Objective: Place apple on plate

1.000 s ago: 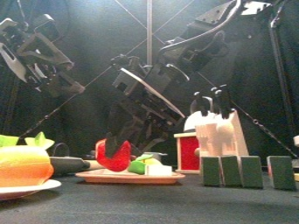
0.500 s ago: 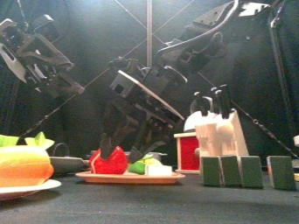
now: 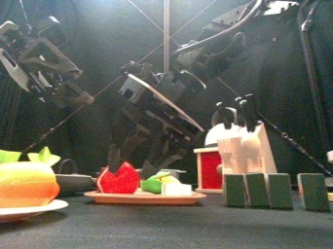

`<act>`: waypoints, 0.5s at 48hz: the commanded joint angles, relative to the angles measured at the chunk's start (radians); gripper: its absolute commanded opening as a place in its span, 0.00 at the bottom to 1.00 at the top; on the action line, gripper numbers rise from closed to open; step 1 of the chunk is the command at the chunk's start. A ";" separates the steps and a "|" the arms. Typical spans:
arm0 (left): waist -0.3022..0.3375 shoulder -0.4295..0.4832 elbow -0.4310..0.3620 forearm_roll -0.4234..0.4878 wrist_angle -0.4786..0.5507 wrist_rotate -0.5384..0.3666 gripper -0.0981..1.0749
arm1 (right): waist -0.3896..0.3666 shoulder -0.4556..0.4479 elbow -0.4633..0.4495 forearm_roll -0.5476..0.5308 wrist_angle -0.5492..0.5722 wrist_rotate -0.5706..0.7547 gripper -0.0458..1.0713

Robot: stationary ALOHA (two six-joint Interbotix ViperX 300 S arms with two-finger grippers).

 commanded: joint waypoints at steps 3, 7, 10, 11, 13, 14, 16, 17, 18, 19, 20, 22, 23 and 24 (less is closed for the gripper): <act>0.005 -0.002 -0.009 0.000 -0.005 0.003 0.92 | 0.000 -0.020 -0.029 0.000 -0.005 -0.002 0.91; 0.005 -0.002 -0.009 0.002 -0.005 0.003 0.92 | 0.002 -0.017 -0.031 0.006 -0.006 0.000 0.91; 0.006 -0.002 -0.009 0.002 -0.005 0.003 0.92 | 0.000 -0.017 -0.029 0.031 -0.005 0.000 0.91; 0.005 -0.002 -0.009 0.000 -0.005 0.003 0.92 | 0.000 -0.017 -0.029 0.038 -0.005 -0.002 0.91; 0.005 -0.002 -0.011 0.002 -0.005 0.003 0.92 | 0.002 -0.015 -0.029 0.058 -0.006 -0.002 0.91; 0.005 -0.002 -0.009 0.002 -0.005 0.002 0.92 | 0.000 -0.017 -0.028 0.064 -0.005 -0.002 0.91; 0.005 -0.002 -0.009 0.000 -0.005 0.003 0.92 | 0.002 -0.017 -0.028 0.074 -0.005 -0.002 0.91; 0.005 -0.002 -0.009 0.002 -0.005 0.003 0.92 | 0.002 -0.017 -0.028 0.077 -0.005 -0.002 0.91; 0.006 -0.002 -0.009 0.002 -0.005 0.003 0.92 | 0.002 -0.017 -0.028 0.080 -0.006 -0.002 0.91; 0.005 -0.002 -0.009 0.002 -0.005 0.003 0.92 | 0.002 -0.017 -0.028 0.081 -0.005 -0.002 0.91; 0.005 -0.002 -0.009 0.002 -0.005 0.003 0.92 | 0.002 -0.017 -0.026 0.084 -0.005 -0.002 0.91; 0.005 -0.002 -0.009 0.002 -0.005 0.003 0.92 | 0.003 -0.017 -0.028 0.087 -0.005 -0.002 0.91; 0.005 -0.002 -0.009 0.000 -0.005 0.003 0.92 | 0.002 -0.017 -0.029 0.089 -0.005 -0.002 0.91; 0.005 -0.002 -0.009 0.002 -0.005 0.003 0.92 | 0.002 -0.017 -0.029 0.089 -0.005 -0.002 0.91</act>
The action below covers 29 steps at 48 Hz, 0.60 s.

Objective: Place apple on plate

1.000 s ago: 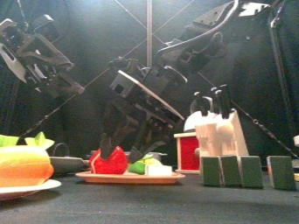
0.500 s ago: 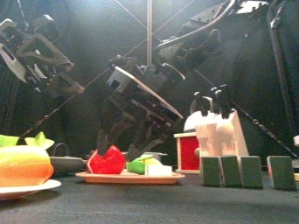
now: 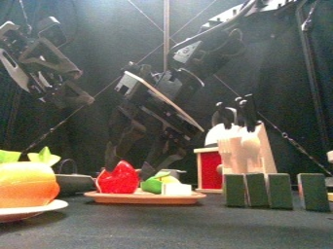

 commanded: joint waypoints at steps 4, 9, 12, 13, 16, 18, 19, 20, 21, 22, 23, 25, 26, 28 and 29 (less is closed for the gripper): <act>0.003 -0.002 -0.011 0.002 -0.005 0.002 0.92 | -0.002 -0.021 -0.021 0.006 -0.003 -0.002 0.91; 0.002 -0.002 -0.011 0.002 -0.005 0.002 0.92 | 0.000 -0.021 -0.025 0.012 -0.003 -0.002 0.91; 0.002 -0.002 -0.011 0.000 -0.005 0.002 0.92 | 0.005 -0.021 -0.026 0.018 -0.003 -0.002 0.91; 0.002 -0.002 -0.011 0.002 -0.005 0.002 0.92 | 0.005 -0.021 -0.025 0.021 -0.002 -0.002 0.91; 0.003 -0.002 -0.011 0.002 -0.005 0.002 0.92 | 0.006 -0.021 -0.026 0.026 -0.002 -0.002 0.91; 0.003 -0.002 -0.011 0.000 -0.005 0.002 0.92 | 0.009 -0.021 -0.026 0.026 -0.002 -0.002 0.91; 0.003 -0.002 -0.011 0.000 -0.005 0.002 0.92 | 0.009 -0.021 -0.026 0.026 -0.002 -0.002 0.91; 0.002 -0.002 -0.011 0.000 -0.005 0.002 0.92 | 0.011 -0.021 -0.026 0.026 -0.003 -0.002 0.91; 0.003 -0.002 -0.011 0.000 -0.005 0.002 0.92 | 0.012 -0.021 -0.028 0.026 -0.003 -0.002 0.91; 0.002 -0.002 -0.011 0.002 -0.005 0.002 0.92 | 0.012 -0.020 -0.028 0.026 -0.003 -0.002 0.91; 0.003 -0.002 -0.011 0.000 -0.005 0.002 0.92 | 0.014 -0.021 -0.028 0.028 -0.003 -0.002 0.91; 0.002 -0.002 -0.011 0.000 -0.005 0.002 0.92 | 0.015 -0.021 -0.029 0.031 -0.003 -0.002 0.91; 0.002 -0.002 -0.011 0.000 -0.005 0.002 0.92 | 0.015 -0.020 -0.029 0.032 -0.003 -0.002 0.91; 0.002 -0.002 -0.011 0.002 -0.005 0.002 0.92 | 0.017 -0.021 -0.031 0.034 -0.003 -0.002 0.91; 0.002 -0.002 -0.011 0.002 -0.005 0.002 0.92 | 0.018 -0.021 -0.029 0.035 -0.003 -0.002 0.91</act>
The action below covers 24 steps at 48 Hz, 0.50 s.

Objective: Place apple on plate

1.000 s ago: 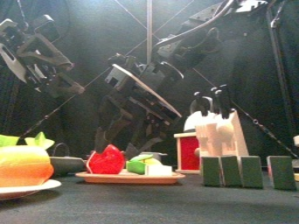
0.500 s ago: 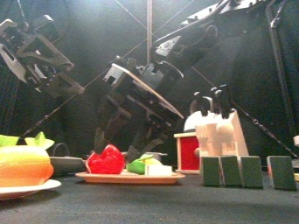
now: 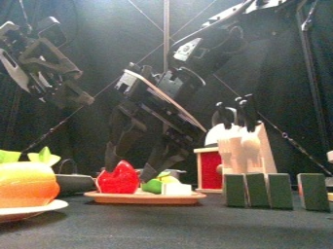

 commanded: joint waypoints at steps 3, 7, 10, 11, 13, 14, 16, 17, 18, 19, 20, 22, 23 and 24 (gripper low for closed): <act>0.002 -0.002 -0.011 0.000 -0.005 0.002 0.92 | 0.009 -0.023 -0.025 0.005 0.000 -0.002 0.91; 0.003 -0.002 -0.011 0.000 -0.005 0.002 0.92 | 0.011 -0.026 -0.025 0.005 0.017 -0.002 0.91; 0.002 -0.002 -0.011 0.000 -0.005 0.002 0.92 | 0.012 -0.034 -0.026 0.009 0.049 -0.002 0.91; 0.003 -0.002 -0.011 0.000 -0.005 0.002 0.92 | 0.014 -0.037 -0.026 0.012 0.066 -0.002 0.91; 0.002 -0.002 -0.011 0.000 -0.005 0.002 0.92 | 0.020 -0.040 -0.028 0.017 0.087 -0.002 0.91; 0.002 -0.002 -0.011 0.002 -0.005 0.002 0.92 | 0.023 -0.040 -0.026 0.017 0.094 -0.002 0.91; 0.002 -0.002 -0.011 0.000 -0.005 0.002 0.92 | 0.029 -0.041 -0.028 0.017 0.103 -0.003 0.91; 0.003 -0.002 -0.011 0.000 -0.005 0.002 0.92 | 0.032 -0.044 -0.028 0.017 0.109 -0.003 0.91; 0.003 -0.002 -0.011 0.002 -0.005 0.002 0.92 | 0.034 -0.044 -0.028 0.017 0.110 -0.003 0.91; 0.002 -0.002 -0.011 0.002 -0.005 0.002 0.92 | 0.035 -0.046 -0.028 0.017 0.114 -0.003 0.91; 0.003 -0.002 -0.011 0.000 -0.005 0.002 0.92 | 0.037 -0.049 -0.028 0.017 0.117 -0.003 0.91; 0.003 -0.002 -0.011 0.002 -0.005 0.002 0.92 | 0.037 -0.054 -0.029 0.017 0.120 -0.003 0.91; 0.003 -0.002 -0.011 0.002 -0.005 0.002 0.92 | 0.037 -0.055 -0.029 0.015 0.121 -0.003 0.91; 0.002 -0.002 -0.011 0.002 -0.005 0.002 0.92 | 0.038 -0.057 -0.029 0.014 0.123 -0.003 0.91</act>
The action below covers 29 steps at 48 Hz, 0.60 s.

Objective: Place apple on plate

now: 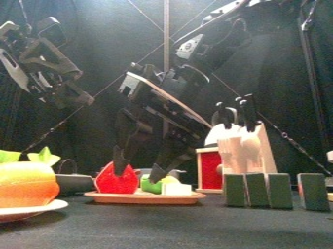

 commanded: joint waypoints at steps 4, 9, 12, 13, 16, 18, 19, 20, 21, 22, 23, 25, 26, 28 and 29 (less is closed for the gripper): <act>0.002 -0.002 -0.011 0.000 -0.005 0.002 0.92 | 0.003 -0.058 -0.026 -0.006 0.011 -0.002 0.91; 0.003 -0.002 -0.011 0.002 -0.005 0.002 0.92 | 0.008 -0.060 -0.035 -0.008 0.014 -0.002 0.91; 0.003 -0.002 -0.009 0.000 -0.005 0.002 0.92 | 0.009 -0.060 -0.044 -0.012 0.014 -0.002 0.91; 0.003 -0.002 -0.009 0.002 -0.005 0.002 0.92 | 0.009 -0.060 -0.048 -0.015 0.014 -0.002 0.91; 0.005 -0.002 -0.009 0.000 -0.005 0.002 0.92 | 0.012 -0.060 -0.054 -0.028 0.014 -0.002 0.91; 0.005 -0.002 -0.009 0.000 -0.005 0.002 0.92 | 0.014 -0.061 -0.060 -0.043 0.020 -0.002 0.91; 0.003 -0.002 -0.009 0.002 -0.005 0.002 0.92 | 0.015 -0.063 -0.061 -0.046 0.023 -0.002 0.91; 0.005 -0.002 -0.009 0.000 -0.005 0.002 0.92 | 0.017 -0.066 -0.064 -0.054 0.029 -0.002 0.91; 0.005 -0.002 -0.009 0.002 -0.005 0.002 0.92 | 0.017 -0.067 -0.064 -0.055 0.031 -0.002 0.91; 0.005 -0.002 -0.009 0.002 -0.005 0.002 0.92 | 0.018 -0.071 -0.067 -0.061 0.040 -0.002 0.91; 0.005 -0.002 -0.009 0.000 -0.005 0.002 0.92 | 0.020 -0.074 -0.067 -0.066 0.046 -0.002 0.91; 0.005 -0.002 -0.009 0.000 -0.005 0.000 0.92 | 0.023 -0.080 -0.069 -0.077 0.060 -0.002 0.91; 0.005 -0.002 -0.009 0.000 -0.005 0.000 0.92 | 0.025 -0.086 -0.071 -0.083 0.071 -0.002 0.91; 0.005 -0.002 -0.009 -0.002 -0.005 0.000 0.92 | 0.032 -0.100 -0.069 -0.095 0.091 -0.002 0.91; 0.005 -0.002 -0.011 0.000 -0.006 0.000 0.92 | 0.034 -0.107 -0.069 -0.100 0.100 -0.002 0.91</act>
